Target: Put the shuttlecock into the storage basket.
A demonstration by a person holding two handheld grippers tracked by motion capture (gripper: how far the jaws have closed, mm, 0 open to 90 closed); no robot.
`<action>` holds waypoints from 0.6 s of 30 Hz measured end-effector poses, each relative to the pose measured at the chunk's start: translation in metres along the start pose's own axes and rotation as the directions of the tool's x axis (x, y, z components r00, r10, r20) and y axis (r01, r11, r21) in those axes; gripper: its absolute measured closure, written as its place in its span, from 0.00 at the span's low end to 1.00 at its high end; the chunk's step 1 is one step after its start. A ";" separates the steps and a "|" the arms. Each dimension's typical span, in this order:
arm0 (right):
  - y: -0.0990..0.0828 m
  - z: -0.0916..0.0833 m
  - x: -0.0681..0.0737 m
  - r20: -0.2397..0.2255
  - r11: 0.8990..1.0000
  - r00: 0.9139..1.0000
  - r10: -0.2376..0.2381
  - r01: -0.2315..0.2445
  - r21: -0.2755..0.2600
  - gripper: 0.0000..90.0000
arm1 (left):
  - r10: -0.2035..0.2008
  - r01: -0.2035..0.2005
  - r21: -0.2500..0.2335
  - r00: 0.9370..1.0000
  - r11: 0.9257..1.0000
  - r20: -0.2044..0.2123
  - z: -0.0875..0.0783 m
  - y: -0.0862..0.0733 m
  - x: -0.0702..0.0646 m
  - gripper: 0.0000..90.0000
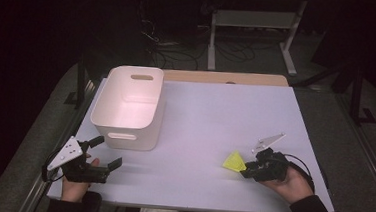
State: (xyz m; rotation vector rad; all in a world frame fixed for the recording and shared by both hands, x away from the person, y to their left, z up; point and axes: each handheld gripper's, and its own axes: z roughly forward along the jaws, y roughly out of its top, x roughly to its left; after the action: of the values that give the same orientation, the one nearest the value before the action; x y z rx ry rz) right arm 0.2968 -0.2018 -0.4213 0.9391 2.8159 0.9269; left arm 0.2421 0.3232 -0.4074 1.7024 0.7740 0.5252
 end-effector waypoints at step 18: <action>0.018 -0.008 0.005 -0.010 0.999 1.000 -0.029 0.029 -0.030 0.70 | -0.001 0.001 -0.001 1.000 1.000 0.000 0.000 0.000 0.000 0.00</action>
State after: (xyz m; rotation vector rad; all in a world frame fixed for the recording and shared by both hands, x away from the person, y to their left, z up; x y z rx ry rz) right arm 0.3006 -0.1922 -0.4039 0.8897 2.8077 0.9709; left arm 0.2421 0.3230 -0.4075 1.7006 0.7745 0.5246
